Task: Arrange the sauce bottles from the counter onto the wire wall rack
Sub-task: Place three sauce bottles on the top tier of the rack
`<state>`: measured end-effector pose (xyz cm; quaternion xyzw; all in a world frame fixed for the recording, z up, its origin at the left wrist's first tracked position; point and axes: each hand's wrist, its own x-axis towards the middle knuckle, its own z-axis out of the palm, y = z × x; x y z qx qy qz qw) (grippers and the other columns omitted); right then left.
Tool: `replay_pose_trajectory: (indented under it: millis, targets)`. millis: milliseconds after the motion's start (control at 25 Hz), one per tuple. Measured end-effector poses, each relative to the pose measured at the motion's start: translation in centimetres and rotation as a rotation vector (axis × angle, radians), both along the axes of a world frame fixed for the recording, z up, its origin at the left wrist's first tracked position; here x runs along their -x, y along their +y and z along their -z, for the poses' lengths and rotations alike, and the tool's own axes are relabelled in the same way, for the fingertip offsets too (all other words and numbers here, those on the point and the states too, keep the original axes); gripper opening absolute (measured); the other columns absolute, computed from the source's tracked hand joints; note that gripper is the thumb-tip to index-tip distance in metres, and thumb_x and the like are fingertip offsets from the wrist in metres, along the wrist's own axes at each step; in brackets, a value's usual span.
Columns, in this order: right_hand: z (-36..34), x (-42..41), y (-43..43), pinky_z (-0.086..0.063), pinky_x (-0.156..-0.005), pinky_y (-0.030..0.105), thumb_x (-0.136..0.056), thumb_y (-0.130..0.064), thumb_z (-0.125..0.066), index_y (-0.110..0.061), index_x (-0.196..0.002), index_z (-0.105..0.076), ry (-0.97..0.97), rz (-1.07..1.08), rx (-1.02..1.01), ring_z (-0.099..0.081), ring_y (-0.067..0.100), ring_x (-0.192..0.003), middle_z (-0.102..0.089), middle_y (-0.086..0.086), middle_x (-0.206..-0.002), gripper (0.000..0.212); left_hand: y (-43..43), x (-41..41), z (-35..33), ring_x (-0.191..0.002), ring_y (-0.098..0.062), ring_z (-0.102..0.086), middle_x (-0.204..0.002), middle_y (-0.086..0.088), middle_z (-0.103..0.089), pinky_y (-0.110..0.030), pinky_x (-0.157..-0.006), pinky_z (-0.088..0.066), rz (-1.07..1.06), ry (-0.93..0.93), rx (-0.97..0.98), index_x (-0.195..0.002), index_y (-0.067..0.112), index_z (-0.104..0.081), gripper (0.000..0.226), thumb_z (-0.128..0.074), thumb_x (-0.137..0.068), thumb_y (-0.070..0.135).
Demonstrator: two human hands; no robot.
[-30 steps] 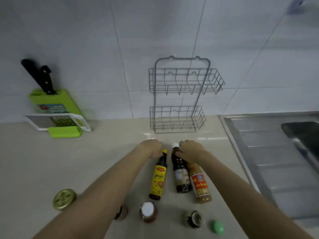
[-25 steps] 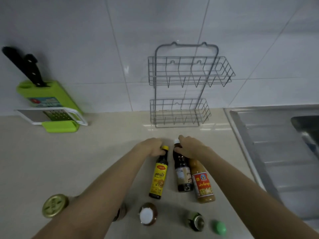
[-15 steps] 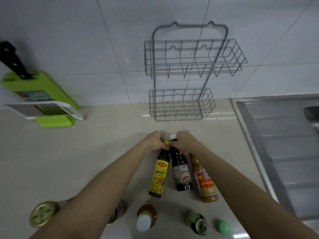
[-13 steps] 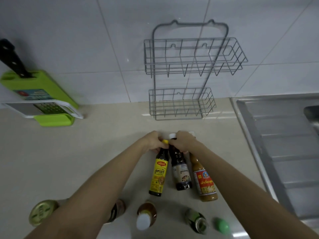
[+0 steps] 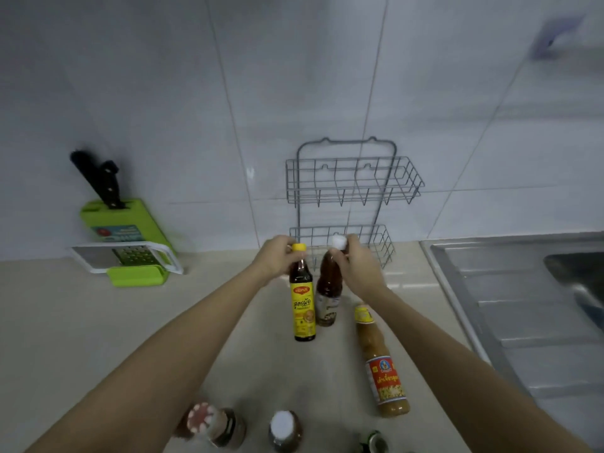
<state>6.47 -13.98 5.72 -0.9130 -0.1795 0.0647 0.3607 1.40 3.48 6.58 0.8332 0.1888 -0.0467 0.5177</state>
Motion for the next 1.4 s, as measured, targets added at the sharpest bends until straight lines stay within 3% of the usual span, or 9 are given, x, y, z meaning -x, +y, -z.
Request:
replay_pose_trajectory:
  millis: [80, 200, 480, 680, 840, 1120, 1320, 1400]
  targets:
    - [-3.3, -1.2, 0.1, -0.042, -0.065, 0.032, -0.095, -0.036, -0.050, -0.010, -0.105, -0.048, -0.069, 0.016, -0.091, -0.065, 0.030, -0.090, -0.068, 0.011, -0.098, 0.028, 0.9, -1.2, -4.1, -0.086, -0.029, -0.066, -0.108, -0.029, -0.066, -0.030, -0.064, -0.059, -0.024, -0.104, -0.035, -0.107, -0.006, -0.059, 0.026, -0.061, -0.090, 0.013]
    - [-10.9, -2.3, -0.3, -0.053, -0.071, 0.039, -0.095, -0.038, -0.050, -0.011, -0.105, -0.048, -0.232, 0.022, -0.199, -0.066, 0.027, -0.089, -0.069, 0.010, -0.102, 0.030, 2.1, -1.9, -12.0, -0.093, -0.035, -0.069, -0.104, -0.026, -0.068, -0.047, -0.079, -0.060, -0.038, -0.274, -0.122, -0.104, -0.003, -0.060, 0.023, -0.062, -0.088, 0.014]
    - [-23.2, -5.2, 0.3, -0.052, -0.073, 0.041, -0.093, -0.037, -0.052, -0.011, -0.102, -0.047, -0.479, 0.102, -0.337, -0.064, 0.030, -0.089, -0.068, 0.010, -0.099, 0.028, 2.9, -4.0, -22.6, -0.091, -0.033, -0.069, -0.103, -0.018, -0.069, -0.051, -0.083, -0.058, -0.124, -0.512, -0.250, -0.102, 0.009, -0.059, 0.021, -0.064, -0.086, 0.021]
    - [-23.6, -6.3, 3.0, -0.050, -0.072, 0.037, -0.093, -0.032, -0.055, -0.017, -0.096, -0.042, -0.493, 0.105, -0.413, -0.064, 0.028, -0.092, -0.068, 0.009, -0.100, 0.020, 2.5, -5.7, -22.9, -0.100, -0.024, -0.063, -0.114, -0.009, -0.064, -0.044, -0.092, -0.055, -0.174, -0.556, -0.327, -0.112, 0.012, -0.054, 0.027, -0.061, -0.089, 0.026]
    - [-21.5, -7.4, 5.1, -0.052, -0.074, 0.036, -0.093, -0.030, -0.056, -0.016, -0.097, -0.043, -0.456, 0.096, -0.407, -0.064, 0.026, -0.092, -0.067, 0.007, -0.101, 0.020, 2.6, -6.9, -21.7, -0.096, -0.019, -0.061, -0.112, -0.006, -0.064, -0.031, -0.084, -0.051, -0.148, -0.583, -0.411, -0.113, 0.011, -0.054, 0.029, -0.061, -0.089, 0.026]
    - [-17.5, -8.9, 6.1, -0.055, -0.079, 0.049, -0.089, -0.034, -0.061, -0.015, -0.099, -0.047, -0.379, -0.020, -0.313, -0.066, 0.028, -0.094, -0.068, 0.007, -0.102, 0.026, 3.7, -7.4, -18.3, -0.095, -0.023, -0.065, -0.107, -0.009, -0.068, -0.040, -0.087, -0.055, -0.105, -0.550, -0.408, -0.106, 0.013, -0.056, 0.027, -0.066, -0.085, 0.028]
    - [-17.1, -8.9, 4.9, -0.053, -0.076, 0.031, -0.086, -0.035, -0.066, -0.011, -0.108, -0.057, -0.252, -0.060, -0.372, -0.065, 0.020, -0.093, -0.067, 0.003, -0.102, 0.034, 3.5, -7.3, -17.7, -0.094, -0.021, -0.064, -0.105, -0.005, -0.068, -0.036, -0.083, -0.053, -0.078, -0.515, -0.391, -0.107, 0.011, -0.057, 0.030, -0.067, -0.085, 0.029]
    - [-17.0, -8.8, 4.7, -0.049, -0.076, 0.031, -0.090, -0.041, -0.058, -0.009, -0.110, -0.061, -0.182, -0.110, -0.303, -0.063, 0.022, -0.095, -0.068, 0.008, -0.104, 0.038, 3.7, -7.3, -17.8, -0.097, -0.023, -0.064, -0.105, -0.007, -0.067, -0.037, -0.084, -0.053, -0.050, -0.464, -0.399, -0.107, 0.009, -0.059, 0.032, -0.066, -0.085, 0.031]
